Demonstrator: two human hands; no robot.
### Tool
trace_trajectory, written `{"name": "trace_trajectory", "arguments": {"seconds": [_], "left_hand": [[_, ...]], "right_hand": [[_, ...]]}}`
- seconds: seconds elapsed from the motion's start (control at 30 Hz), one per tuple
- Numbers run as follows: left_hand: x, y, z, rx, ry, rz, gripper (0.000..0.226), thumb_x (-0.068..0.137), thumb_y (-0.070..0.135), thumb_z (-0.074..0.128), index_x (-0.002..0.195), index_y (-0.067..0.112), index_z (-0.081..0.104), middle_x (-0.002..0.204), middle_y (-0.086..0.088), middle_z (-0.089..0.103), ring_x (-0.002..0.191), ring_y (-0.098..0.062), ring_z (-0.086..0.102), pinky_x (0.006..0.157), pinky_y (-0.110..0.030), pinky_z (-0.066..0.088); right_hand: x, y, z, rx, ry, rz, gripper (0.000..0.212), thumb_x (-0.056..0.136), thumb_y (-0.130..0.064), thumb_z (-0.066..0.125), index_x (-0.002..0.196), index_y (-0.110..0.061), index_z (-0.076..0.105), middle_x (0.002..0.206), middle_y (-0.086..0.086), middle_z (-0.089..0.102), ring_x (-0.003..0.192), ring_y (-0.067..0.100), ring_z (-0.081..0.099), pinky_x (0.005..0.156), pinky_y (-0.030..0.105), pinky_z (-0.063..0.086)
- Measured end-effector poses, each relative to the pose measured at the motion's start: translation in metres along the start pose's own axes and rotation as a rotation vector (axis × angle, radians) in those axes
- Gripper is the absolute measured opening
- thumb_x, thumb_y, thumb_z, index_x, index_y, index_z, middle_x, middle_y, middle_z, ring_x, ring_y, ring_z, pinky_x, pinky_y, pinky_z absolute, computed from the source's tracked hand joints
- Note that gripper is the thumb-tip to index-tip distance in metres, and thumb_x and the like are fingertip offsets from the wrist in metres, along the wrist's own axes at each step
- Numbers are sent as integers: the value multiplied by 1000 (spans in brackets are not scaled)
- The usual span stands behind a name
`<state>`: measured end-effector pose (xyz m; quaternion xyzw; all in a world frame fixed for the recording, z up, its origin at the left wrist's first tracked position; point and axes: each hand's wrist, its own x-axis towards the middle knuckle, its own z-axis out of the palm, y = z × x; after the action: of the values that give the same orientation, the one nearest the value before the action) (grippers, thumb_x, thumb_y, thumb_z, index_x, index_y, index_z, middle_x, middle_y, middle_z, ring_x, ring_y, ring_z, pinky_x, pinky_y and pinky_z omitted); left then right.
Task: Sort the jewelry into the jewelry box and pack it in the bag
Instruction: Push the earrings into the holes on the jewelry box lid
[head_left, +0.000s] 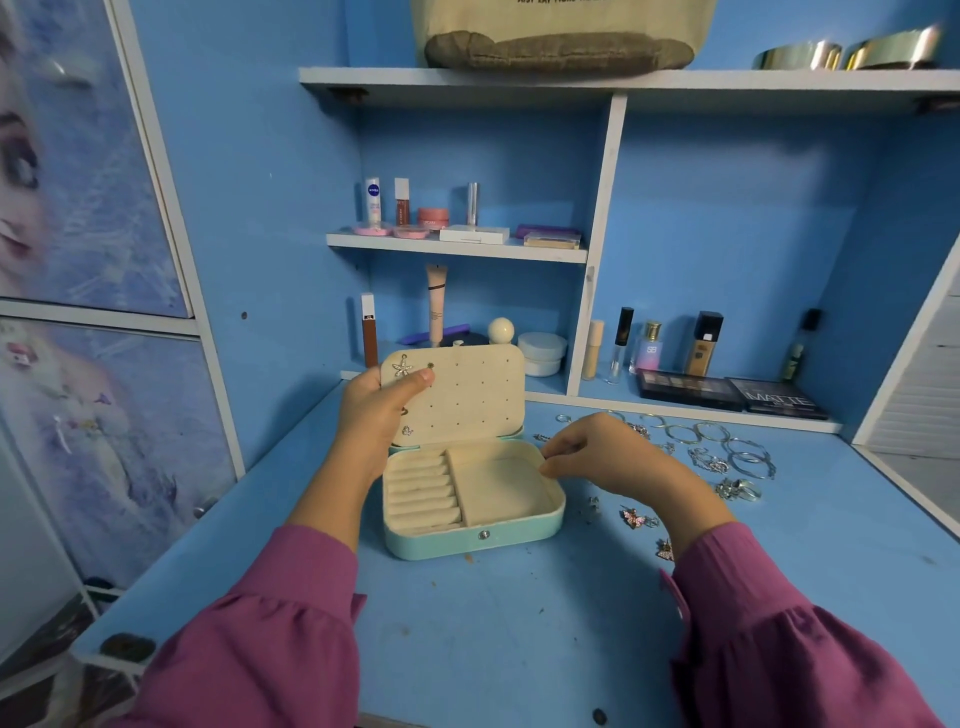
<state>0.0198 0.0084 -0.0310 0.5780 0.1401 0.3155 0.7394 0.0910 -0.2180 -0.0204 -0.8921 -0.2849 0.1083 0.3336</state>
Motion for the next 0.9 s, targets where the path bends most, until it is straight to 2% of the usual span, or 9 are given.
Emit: {"name": "trace_trajectory", "arguments": {"seconds": [0.23, 0.33, 0.4, 0.57, 0.67, 0.77, 0.9], "left_hand": [[1, 0, 2, 11, 1, -5, 11, 82, 10, 71, 91, 17, 69, 85, -4, 74, 75, -19, 72, 64, -34, 59], [2, 0, 2, 12, 3, -20, 12, 82, 11, 71, 89, 19, 69, 81, -2, 75, 72, -17, 72, 60, -31, 57], [3, 0, 0, 2, 5, -31, 12, 82, 10, 71, 89, 19, 69, 79, -1, 75, 71, -16, 71, 58, -29, 56], [2, -3, -7, -2, -6, -12, 19, 81, 9, 72, 98, 15, 69, 87, -2, 75, 77, -16, 72, 59, -28, 57], [1, -5, -12, -7, 8, 22, 20, 82, 4, 70, 100, 13, 66, 88, 0, 74, 74, -11, 72, 57, -25, 57], [1, -6, -15, -7, 25, 59, 17, 85, 6, 67, 101, 12, 65, 92, -2, 71, 72, -7, 70, 58, -21, 55], [1, -7, -11, -2, 44, 97, 19, 87, 8, 66, 106, 9, 65, 94, -3, 72, 75, -10, 69, 60, -22, 55]], "right_hand": [[0, 4, -2, 48, -1, -9, 12, 80, -23, 74, 91, -20, 77, 88, -10, 72, 79, 6, 62, 69, 21, 49], [-2, 6, -6, 98, 29, -16, 10, 85, -20, 69, 92, -18, 76, 88, -6, 73, 73, 1, 64, 61, 15, 49], [-2, 9, -9, 105, 76, -20, 10, 86, -19, 67, 93, -21, 74, 87, -8, 72, 80, 6, 65, 66, 17, 50], [-1, 18, -15, 88, 130, -33, 11, 88, -18, 65, 93, -23, 73, 83, -15, 68, 74, -2, 58, 62, 11, 41], [1, 23, -15, 67, 119, -16, 12, 88, -19, 66, 96, -21, 74, 84, -16, 68, 78, -1, 60, 69, 15, 45], [2, 25, -14, 40, 112, 0, 12, 87, -21, 67, 96, -18, 75, 91, -11, 70, 87, 6, 63, 80, 24, 50], [-1, 27, -19, -91, 114, 30, 11, 86, -17, 67, 92, -18, 76, 91, -7, 70, 84, 11, 63, 77, 27, 50]]}}
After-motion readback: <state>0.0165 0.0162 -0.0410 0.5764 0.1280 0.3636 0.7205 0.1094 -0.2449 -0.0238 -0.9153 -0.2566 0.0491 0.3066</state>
